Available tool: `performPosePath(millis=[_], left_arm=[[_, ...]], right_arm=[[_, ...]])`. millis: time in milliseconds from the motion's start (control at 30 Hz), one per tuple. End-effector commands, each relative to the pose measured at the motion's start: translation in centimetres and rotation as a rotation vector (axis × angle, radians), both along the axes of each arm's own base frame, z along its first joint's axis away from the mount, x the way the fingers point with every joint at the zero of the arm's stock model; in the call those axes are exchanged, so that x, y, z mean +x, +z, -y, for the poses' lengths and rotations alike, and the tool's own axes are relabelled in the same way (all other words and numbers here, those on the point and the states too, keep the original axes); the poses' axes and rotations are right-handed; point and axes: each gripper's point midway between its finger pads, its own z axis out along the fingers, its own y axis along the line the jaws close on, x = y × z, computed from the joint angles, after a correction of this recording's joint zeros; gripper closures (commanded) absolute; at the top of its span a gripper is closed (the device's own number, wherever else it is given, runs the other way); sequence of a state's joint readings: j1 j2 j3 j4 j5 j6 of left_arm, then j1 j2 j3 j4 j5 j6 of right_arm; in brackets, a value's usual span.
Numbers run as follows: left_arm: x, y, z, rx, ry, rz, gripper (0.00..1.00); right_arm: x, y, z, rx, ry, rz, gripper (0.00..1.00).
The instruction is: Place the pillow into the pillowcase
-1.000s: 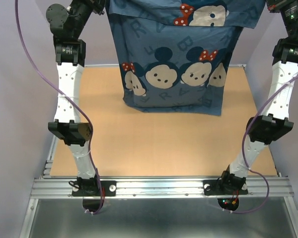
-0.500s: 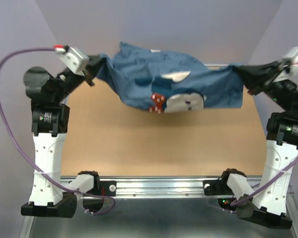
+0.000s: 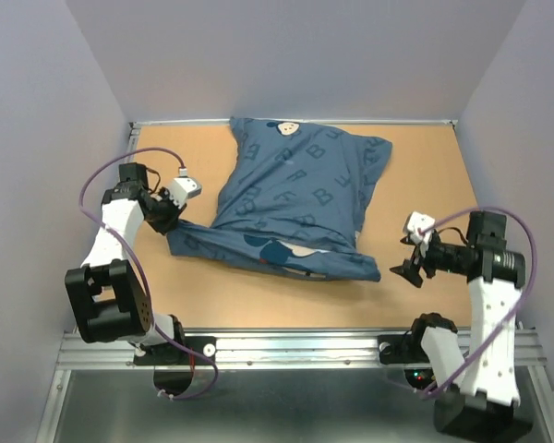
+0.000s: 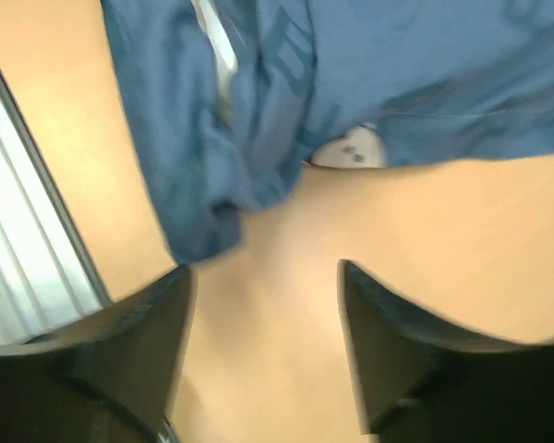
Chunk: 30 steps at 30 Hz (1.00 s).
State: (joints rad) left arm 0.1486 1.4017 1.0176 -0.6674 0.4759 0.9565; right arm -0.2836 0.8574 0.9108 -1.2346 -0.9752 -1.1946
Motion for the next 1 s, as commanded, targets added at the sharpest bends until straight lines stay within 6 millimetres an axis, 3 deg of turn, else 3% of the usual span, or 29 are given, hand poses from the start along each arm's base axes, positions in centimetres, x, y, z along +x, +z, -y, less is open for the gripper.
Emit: performPosePath(millis=[0, 33, 100, 133, 233, 267, 333, 367, 400, 433, 467, 500, 567, 633, 667, 700, 767, 867, 933, 967], left_arm=[[3.1, 2.3, -5.0, 0.211, -0.055, 0.125, 1.00], [3.9, 1.9, -6.1, 0.238, -0.017, 0.120, 1.00], [6.3, 2.6, -8.0, 0.288, 0.070, 0.173, 1.00], [9.4, 3.8, -9.4, 0.305, 0.173, 0.245, 1.00], [14.1, 6.8, -10.1, 0.244, 0.296, 0.338, 1.00], [16.9, 9.3, -10.7, 0.218, 0.351, 0.395, 0.97], [18.6, 10.9, -10.8, 0.120, 0.496, 0.377, 0.81], [20.3, 13.1, -11.1, 0.083, 0.538, 0.406, 0.65], [19.9, 13.2, -10.6, 0.027, 0.582, 0.360, 0.58], [20.0, 14.0, -10.5, -0.030, 0.595, 0.366, 0.41], [19.7, 15.7, -10.2, -0.056, 0.609, 0.403, 0.34], [19.4, 15.9, -10.2, -0.068, 0.627, 0.411, 0.24], [18.7, 17.3, -9.3, -0.111, 0.627, 0.448, 0.20], [17.6, 16.5, -8.3, -0.119, 0.614, 0.402, 0.20], [16.9, 15.6, -7.0, -0.138, 0.581, 0.362, 0.22], [15.7, 14.3, -5.9, -0.152, 0.556, 0.289, 0.24], [14.4, 12.2, -3.4, -0.193, 0.488, 0.195, 0.34], [11.2, 6.2, 1.6, -0.189, 0.392, 0.012, 0.45], [10.2, 3.8, 3.5, -0.170, 0.357, -0.047, 0.48], [9.8, 2.6, 4.3, -0.164, 0.347, -0.078, 0.55]], right_arm=[[0.1, 1.4, 1.0, -0.189, 0.064, 0.284, 0.18], [1.5, 1.6, 1.6, -0.106, -0.102, 0.200, 0.18], [6.8, 3.8, 3.7, -0.100, -0.221, 0.292, 0.19], [9.4, 4.0, 4.4, -0.035, -0.284, 0.186, 0.19], [13.7, 6.1, 3.6, 0.161, -0.293, 0.014, 0.20], [16.5, 6.8, 3.5, 0.250, -0.313, -0.089, 0.21], [18.7, 7.6, 2.5, 0.309, -0.290, -0.149, 0.20], [19.7, 7.9, 1.8, 0.326, -0.294, -0.177, 0.14], [21.6, 7.7, 0.6, 0.306, -0.275, -0.183, 0.06], [22.3, 7.5, -0.5, 0.297, -0.264, -0.187, 0.05], [23.0, 7.2, -1.3, 0.295, -0.272, -0.205, 0.05], [23.8, 7.2, -3.4, 0.291, -0.231, -0.186, 0.05], [25.3, 5.6, -4.9, 0.290, -0.247, -0.204, 0.05], [26.8, 5.3, -7.8, 0.262, -0.221, -0.144, 0.05], [27.6, 3.8, -8.8, 0.255, -0.223, -0.168, 0.05], [28.1, 3.6, -10.4, 0.255, -0.198, -0.151, 0.05], [29.9, 3.3, -11.6, 0.253, -0.213, -0.144, 0.06], [32.2, -1.6, -13.9, 0.234, -0.241, -0.242, 0.09], [32.6, -3.8, -14.1, 0.210, -0.267, -0.275, 0.11], [32.6, -5.2, -13.9, 0.195, -0.285, -0.301, 0.13]])
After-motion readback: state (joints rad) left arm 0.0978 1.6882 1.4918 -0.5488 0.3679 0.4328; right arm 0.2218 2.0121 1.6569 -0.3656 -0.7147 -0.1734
